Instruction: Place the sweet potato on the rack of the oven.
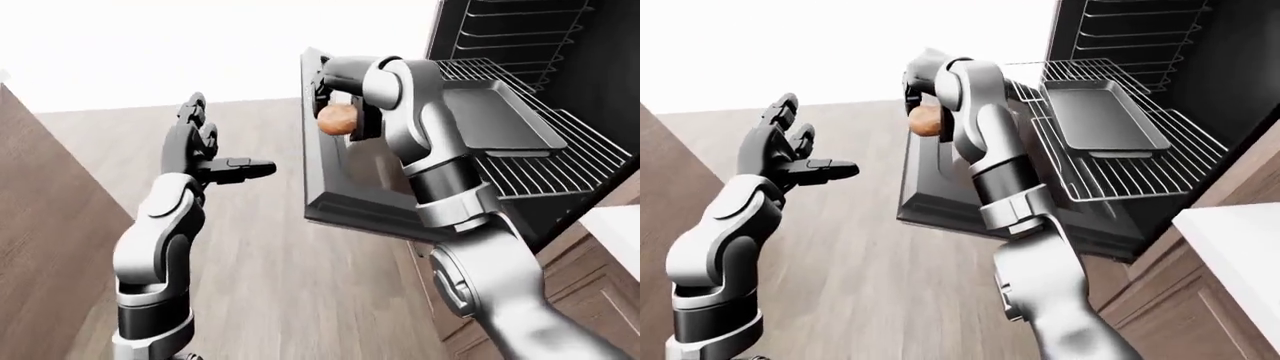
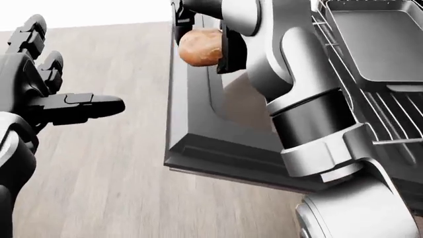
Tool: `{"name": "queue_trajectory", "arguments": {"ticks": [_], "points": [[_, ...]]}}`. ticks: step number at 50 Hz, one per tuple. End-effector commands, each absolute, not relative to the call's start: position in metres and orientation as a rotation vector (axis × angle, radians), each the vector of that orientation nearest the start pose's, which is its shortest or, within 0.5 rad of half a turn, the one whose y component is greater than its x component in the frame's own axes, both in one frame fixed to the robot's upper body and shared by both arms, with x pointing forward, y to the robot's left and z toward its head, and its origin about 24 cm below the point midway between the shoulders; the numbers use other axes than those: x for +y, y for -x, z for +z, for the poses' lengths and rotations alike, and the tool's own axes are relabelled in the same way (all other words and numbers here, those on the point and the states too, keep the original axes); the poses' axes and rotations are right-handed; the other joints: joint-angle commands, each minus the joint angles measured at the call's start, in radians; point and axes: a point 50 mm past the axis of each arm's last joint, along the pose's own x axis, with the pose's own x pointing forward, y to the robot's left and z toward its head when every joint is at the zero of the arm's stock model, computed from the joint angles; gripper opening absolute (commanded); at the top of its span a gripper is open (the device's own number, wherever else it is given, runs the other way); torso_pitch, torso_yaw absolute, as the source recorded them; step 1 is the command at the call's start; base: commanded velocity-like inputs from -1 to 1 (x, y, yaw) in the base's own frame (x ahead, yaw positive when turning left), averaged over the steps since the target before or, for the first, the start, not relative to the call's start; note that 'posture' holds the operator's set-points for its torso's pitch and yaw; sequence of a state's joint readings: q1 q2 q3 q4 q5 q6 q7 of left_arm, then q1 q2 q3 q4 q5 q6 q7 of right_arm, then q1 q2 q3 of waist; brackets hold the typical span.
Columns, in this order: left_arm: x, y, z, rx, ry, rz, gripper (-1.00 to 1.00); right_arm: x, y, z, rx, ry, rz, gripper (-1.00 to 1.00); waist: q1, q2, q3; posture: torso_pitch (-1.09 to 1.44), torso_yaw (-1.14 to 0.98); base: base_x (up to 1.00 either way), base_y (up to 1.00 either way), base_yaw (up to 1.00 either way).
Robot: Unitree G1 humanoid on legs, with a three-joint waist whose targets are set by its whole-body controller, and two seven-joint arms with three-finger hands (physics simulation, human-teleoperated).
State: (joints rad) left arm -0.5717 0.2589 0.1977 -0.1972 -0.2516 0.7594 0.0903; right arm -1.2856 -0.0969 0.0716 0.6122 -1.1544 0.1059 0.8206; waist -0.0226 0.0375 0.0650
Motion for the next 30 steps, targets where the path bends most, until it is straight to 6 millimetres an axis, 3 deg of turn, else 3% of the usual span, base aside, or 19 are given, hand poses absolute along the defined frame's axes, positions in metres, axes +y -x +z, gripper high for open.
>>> {"name": "queue_trajectory", "arguments": {"ticks": [1,16,19,20,22,26,30], "points": [[0.190,-0.320,0.218,-0.153,0.018,0.058,1.00,-0.051,-0.382,0.316,-0.186,1.466,0.395,-1.00,-0.005,0.012,-0.041,0.00,0.00,0.00,0.00,0.00],[0.191,-0.318,0.221,-0.154,0.008,0.069,1.00,-0.053,-0.382,0.332,-0.218,1.460,0.353,-1.00,-0.002,0.010,-0.048,0.00,0.00,0.00,0.00,0.00],[0.191,-0.320,0.232,-0.161,-0.003,0.073,1.00,-0.054,-0.383,0.335,-0.223,1.456,0.344,-1.00,-0.002,0.008,-0.047,0.00,0.00,0.00,0.00,0.00],[0.191,-0.321,0.238,-0.166,-0.007,0.078,1.00,-0.055,-0.383,0.336,-0.227,1.455,0.345,-1.00,0.002,0.007,-0.074,0.00,0.00,0.09,-0.09,0.00],[0.190,-0.326,0.245,-0.171,-0.014,0.083,1.00,-0.057,-0.386,0.338,-0.224,1.456,0.341,-1.00,0.009,0.010,-0.060,0.00,0.00,0.10,-0.16,0.00],[0.189,-0.331,0.253,-0.172,-0.009,0.084,1.00,-0.060,-0.387,0.345,-0.220,1.463,0.330,-1.00,0.008,0.017,-0.059,0.00,0.00,0.10,-0.17,0.00],[0.188,-0.336,0.260,-0.172,-0.016,0.088,1.00,-0.064,-0.387,0.351,-0.216,1.468,0.320,-1.00,0.016,-0.023,-0.045,0.00,0.00,0.10,-0.19,0.00]]}}
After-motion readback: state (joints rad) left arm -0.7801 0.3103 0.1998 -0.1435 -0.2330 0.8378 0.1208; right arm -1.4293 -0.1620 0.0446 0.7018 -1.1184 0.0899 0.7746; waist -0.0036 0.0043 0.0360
